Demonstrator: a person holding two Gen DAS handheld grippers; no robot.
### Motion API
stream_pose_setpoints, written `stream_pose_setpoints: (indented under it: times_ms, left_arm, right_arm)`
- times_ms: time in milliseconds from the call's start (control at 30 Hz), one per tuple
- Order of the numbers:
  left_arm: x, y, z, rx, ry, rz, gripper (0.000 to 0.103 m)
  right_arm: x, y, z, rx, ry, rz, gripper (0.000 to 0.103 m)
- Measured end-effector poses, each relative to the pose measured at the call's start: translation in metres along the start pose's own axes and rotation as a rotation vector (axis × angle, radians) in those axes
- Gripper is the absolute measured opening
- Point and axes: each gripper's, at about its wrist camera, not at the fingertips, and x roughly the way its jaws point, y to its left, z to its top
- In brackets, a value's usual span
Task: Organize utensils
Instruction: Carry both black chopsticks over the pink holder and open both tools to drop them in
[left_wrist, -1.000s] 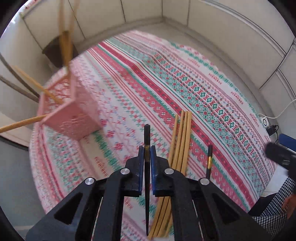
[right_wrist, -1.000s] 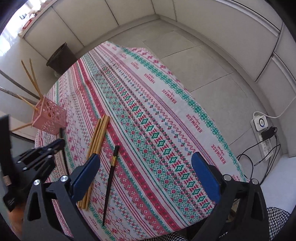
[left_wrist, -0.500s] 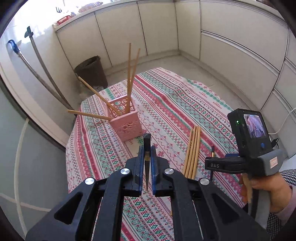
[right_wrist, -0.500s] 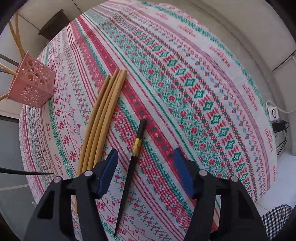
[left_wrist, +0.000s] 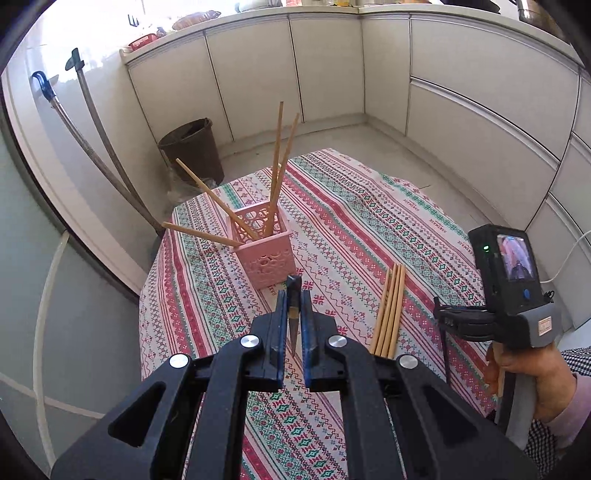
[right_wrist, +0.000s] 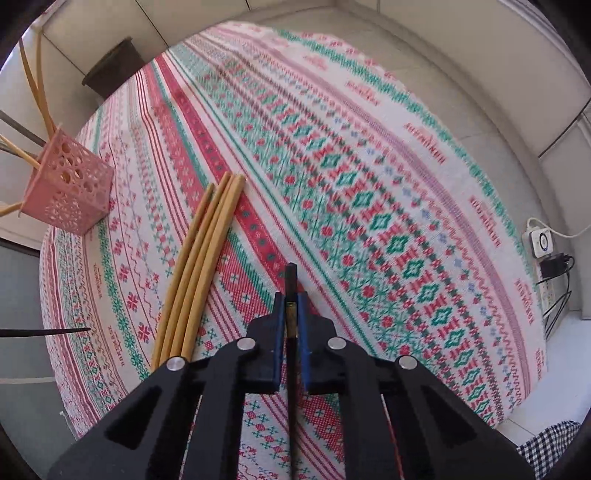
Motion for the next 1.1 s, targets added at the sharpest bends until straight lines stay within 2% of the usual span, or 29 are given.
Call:
stream_pose_setpoints:
  times_ms: [300, 933, 1033, 1100]
  left_arm:
    - [-0.015, 0.005, -0.001, -0.038, -0.04, 0.01, 0.006]
    - [-0.052, 0.019, -0.001, -0.131, -0.128, 0.023, 0.006]
    - [-0.057, 0.023, 0.002, -0.158, -0.148, 0.001, 0.006]
    - [-0.059, 0.031, 0.005, -0.206, -0.152, -0.063, 0.006]
  right_arm:
    - [-0.093, -0.01, -0.002, -0.031, -0.272, 0.124, 0.007]
    - [-0.22, -0.016, 0.0, -0.076, -0.584, 0.27, 0.007]
    - [-0.237, -0.01, 0.005, -0.091, -0.621, 0.285, 0.007]
    - [-0.246, -0.006, 0.009, -0.096, -0.637, 0.298, 0.007]
